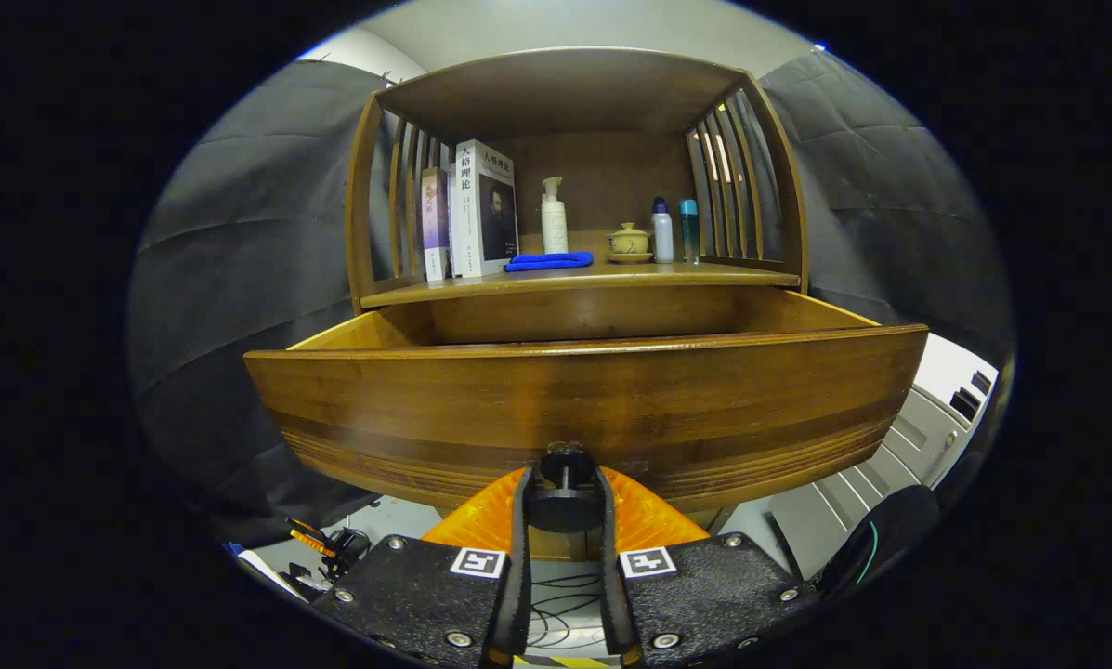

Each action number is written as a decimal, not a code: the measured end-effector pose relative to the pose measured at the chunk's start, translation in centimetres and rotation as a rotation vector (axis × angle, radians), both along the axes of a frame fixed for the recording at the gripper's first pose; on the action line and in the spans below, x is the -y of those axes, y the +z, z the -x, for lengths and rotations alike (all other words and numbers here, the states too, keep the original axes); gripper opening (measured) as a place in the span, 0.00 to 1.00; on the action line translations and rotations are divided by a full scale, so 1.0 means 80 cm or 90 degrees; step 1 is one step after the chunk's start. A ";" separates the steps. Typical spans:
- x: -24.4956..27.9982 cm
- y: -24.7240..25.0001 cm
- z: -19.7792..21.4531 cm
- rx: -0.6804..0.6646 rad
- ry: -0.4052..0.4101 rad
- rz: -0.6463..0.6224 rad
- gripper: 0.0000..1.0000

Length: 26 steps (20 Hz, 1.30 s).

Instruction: Pull open the drawer, take out the items inside it, and place them on the countertop above the cabinet.

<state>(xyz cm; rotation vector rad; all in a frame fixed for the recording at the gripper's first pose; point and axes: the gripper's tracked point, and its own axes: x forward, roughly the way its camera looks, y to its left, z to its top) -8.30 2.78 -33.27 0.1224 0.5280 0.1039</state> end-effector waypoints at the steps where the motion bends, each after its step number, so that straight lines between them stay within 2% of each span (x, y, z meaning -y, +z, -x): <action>1: 0.001 0.001 0.005 0.003 0.005 0.003 0.31; 11: -0.002 0.005 0.048 -0.019 0.028 0.008 0.31; 13: -0.003 0.007 0.049 -0.027 0.024 0.001 0.35; 15: -0.009 0.017 0.049 -0.032 0.036 -0.008 0.50; 17: -0.022 0.051 0.044 0.013 0.068 -0.032 0.68; 20: -0.021 0.115 0.025 0.076 0.073 -0.032 0.94; 26: -0.009 0.185 -0.048 0.068 0.042 0.023 0.94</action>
